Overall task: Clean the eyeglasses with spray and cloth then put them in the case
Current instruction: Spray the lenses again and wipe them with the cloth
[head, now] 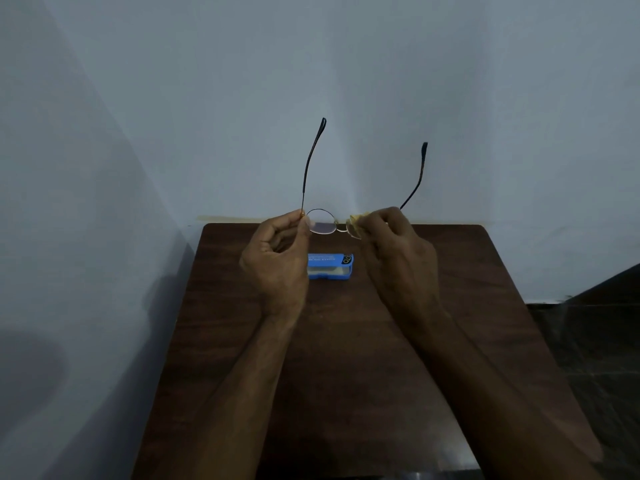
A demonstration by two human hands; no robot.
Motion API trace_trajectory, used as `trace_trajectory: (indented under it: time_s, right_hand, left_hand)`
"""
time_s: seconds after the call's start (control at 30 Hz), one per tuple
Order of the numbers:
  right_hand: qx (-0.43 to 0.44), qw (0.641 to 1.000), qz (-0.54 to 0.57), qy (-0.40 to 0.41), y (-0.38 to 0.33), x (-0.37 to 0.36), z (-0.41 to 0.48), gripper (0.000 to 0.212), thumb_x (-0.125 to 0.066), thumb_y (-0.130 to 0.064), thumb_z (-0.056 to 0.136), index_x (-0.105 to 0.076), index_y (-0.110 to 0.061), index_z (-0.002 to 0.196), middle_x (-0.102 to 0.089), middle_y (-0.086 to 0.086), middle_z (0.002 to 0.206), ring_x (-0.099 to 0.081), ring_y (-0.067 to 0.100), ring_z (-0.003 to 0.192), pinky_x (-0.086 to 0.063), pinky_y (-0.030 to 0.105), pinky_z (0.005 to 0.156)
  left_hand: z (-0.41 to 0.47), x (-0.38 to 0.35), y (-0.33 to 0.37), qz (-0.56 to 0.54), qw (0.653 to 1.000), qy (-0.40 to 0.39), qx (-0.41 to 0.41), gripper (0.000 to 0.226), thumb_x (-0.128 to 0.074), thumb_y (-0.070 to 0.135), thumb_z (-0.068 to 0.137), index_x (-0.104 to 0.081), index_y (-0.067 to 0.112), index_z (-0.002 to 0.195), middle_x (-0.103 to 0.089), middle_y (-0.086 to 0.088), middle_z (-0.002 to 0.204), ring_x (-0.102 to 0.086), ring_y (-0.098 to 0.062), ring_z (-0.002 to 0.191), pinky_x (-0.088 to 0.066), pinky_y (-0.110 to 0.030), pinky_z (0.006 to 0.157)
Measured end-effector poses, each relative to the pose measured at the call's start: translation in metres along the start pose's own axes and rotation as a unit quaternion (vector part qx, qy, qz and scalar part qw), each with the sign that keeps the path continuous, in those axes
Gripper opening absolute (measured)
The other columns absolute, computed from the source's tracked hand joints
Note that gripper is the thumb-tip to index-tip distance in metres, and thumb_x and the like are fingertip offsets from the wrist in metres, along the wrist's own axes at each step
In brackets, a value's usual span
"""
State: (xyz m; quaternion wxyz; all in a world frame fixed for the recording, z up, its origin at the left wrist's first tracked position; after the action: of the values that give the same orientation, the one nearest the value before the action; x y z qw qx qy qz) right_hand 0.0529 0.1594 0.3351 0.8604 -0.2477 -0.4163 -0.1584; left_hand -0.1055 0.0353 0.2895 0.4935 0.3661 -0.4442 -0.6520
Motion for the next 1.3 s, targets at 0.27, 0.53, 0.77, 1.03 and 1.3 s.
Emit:
trace_trajectory:
  time_s: [0.27,0.53,0.77,1.03,1.3]
  right_hand:
    - [-0.002,1.000,0.020,-0.007,-0.011,0.000,0.000,0.017,-0.068,-0.007,0.095,-0.062,-0.012,0.110,-0.063,0.006,0.116,-0.062,0.019,0.078,-0.054,0.032,0.060]
    - [-0.016,0.999,0.029,0.023,-0.007,0.011,0.008,0.007,-0.064,-0.008,0.097,-0.063,-0.009,0.104,-0.063,0.007,0.107,-0.062,0.024,0.074,-0.054,0.040,0.058]
    - [0.001,0.998,0.034,0.047,-0.007,0.017,0.001,0.003,-0.065,-0.011,0.099,-0.064,-0.009,0.101,-0.064,0.004,0.103,-0.060,0.021,0.071,-0.053,0.037,0.056]
    - [0.015,0.999,-0.006,0.034,-0.015,0.013,-0.009,0.017,-0.075,-0.012,0.090,-0.066,-0.011,0.104,-0.067,0.005,0.105,-0.061,0.017,0.069,-0.038,0.024,0.055]
    - [0.010,0.999,-0.018,0.048,-0.022,0.012,-0.004,0.009,-0.070,-0.011,0.095,-0.065,-0.013,0.103,-0.066,0.002,0.102,-0.058,0.018,0.063,-0.041,0.027,0.047]
  left_hand:
    - [-0.002,0.000,0.004,-0.016,1.000,0.001,0.002,0.025,-0.084,0.010,0.086,-0.079,0.005,0.111,-0.080,0.001,0.098,-0.079,-0.009,0.089,-0.065,-0.029,0.084]
    - [-0.006,0.002,-0.002,-0.010,1.000,-0.001,0.024,0.028,-0.084,0.015,0.087,-0.078,0.005,0.112,-0.081,0.000,0.100,-0.079,-0.010,0.090,-0.065,-0.032,0.084]
    - [-0.006,0.003,0.000,-0.011,1.000,0.002,0.026,0.027,-0.084,0.013,0.086,-0.079,0.006,0.112,-0.081,0.002,0.099,-0.078,-0.008,0.089,-0.065,-0.028,0.083]
    - [-0.005,0.004,0.002,-0.022,0.999,0.004,0.028,0.027,-0.084,0.010,0.086,-0.078,0.004,0.111,-0.079,0.007,0.096,-0.078,-0.004,0.087,-0.063,-0.021,0.081]
    - [-0.006,0.005,0.000,-0.015,0.999,0.001,0.030,0.028,-0.085,0.013,0.085,-0.079,0.007,0.111,-0.079,0.007,0.097,-0.078,-0.005,0.090,-0.064,-0.024,0.083]
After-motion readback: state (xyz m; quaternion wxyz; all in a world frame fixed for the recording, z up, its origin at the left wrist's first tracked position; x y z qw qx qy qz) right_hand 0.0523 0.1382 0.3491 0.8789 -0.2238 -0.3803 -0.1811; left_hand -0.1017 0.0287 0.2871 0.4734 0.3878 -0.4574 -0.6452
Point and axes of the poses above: each hand's wrist, its own z-axis towards the middle knuckle, its own x-axis out of the back of the hand, y = z × x, the point moved 10 cm from there along z, towards the middle knuckle
